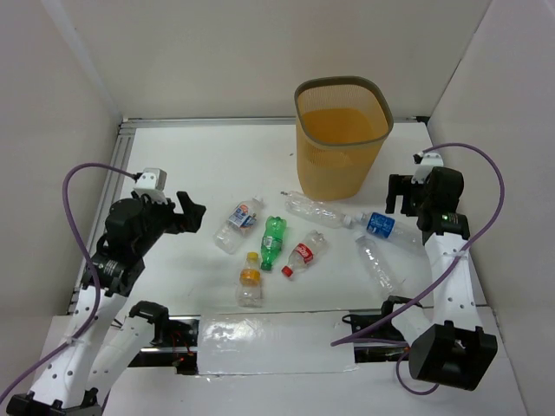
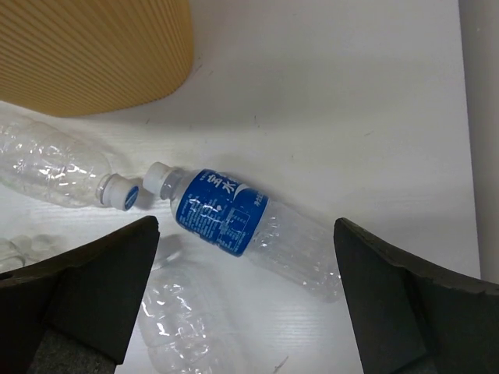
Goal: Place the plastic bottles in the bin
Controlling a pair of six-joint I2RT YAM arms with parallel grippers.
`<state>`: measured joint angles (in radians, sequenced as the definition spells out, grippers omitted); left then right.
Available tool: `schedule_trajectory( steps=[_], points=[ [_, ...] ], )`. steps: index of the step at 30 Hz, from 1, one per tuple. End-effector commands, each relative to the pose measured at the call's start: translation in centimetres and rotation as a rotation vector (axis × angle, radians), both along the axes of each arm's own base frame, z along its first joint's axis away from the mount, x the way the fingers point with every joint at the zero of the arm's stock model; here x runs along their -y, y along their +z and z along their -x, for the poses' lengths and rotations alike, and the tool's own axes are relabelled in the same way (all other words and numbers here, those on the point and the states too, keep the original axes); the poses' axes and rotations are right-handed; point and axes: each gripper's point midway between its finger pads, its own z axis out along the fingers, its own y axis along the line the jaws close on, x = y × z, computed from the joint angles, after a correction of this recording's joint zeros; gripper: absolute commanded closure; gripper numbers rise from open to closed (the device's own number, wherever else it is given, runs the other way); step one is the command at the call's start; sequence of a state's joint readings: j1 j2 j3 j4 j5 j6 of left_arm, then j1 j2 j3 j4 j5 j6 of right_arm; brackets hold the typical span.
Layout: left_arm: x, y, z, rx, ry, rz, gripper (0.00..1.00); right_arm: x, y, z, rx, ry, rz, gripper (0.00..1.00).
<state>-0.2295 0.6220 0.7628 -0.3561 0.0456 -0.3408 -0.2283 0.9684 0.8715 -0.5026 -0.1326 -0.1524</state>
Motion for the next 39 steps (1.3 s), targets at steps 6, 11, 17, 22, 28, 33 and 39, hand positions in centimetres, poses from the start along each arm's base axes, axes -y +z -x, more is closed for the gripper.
schedule_trajectory(
  steps=[6,11,17,22,28,33,39],
  points=[
    [0.5,-0.8,-0.5,-0.044,-0.027,-0.018,0.00,-2.1,0.2,1.6,-0.034,0.219,0.025,0.00],
    [1.0,-1.3,-1.3,-0.070,-0.040,-0.033,0.00,-0.7,-0.1,1.9,-0.059,0.185,0.083,0.00],
    [1.8,-2.5,-3.0,-0.121,-0.082,-0.070,0.30,-0.2,-0.6,1.8,-0.081,0.165,0.089,0.00],
    [2.2,-4.4,-4.8,-0.172,-0.109,-0.130,0.74,-1.8,-2.1,2.2,-0.105,0.258,0.049,0.15],
    [3.5,-6.9,-7.4,-0.241,-0.144,-0.222,0.16,-3.3,-2.2,2.3,-0.080,0.336,0.012,0.25],
    [7.6,-9.8,-8.1,-0.302,-0.268,-0.313,0.01,-3.7,-2.4,2.0,-0.067,0.374,0.007,0.00],
    [10.6,-13.4,-9.2,-0.336,-0.310,-0.469,0.01,-3.6,-3.0,1.7,-0.075,0.374,0.003,0.00]
  ],
)
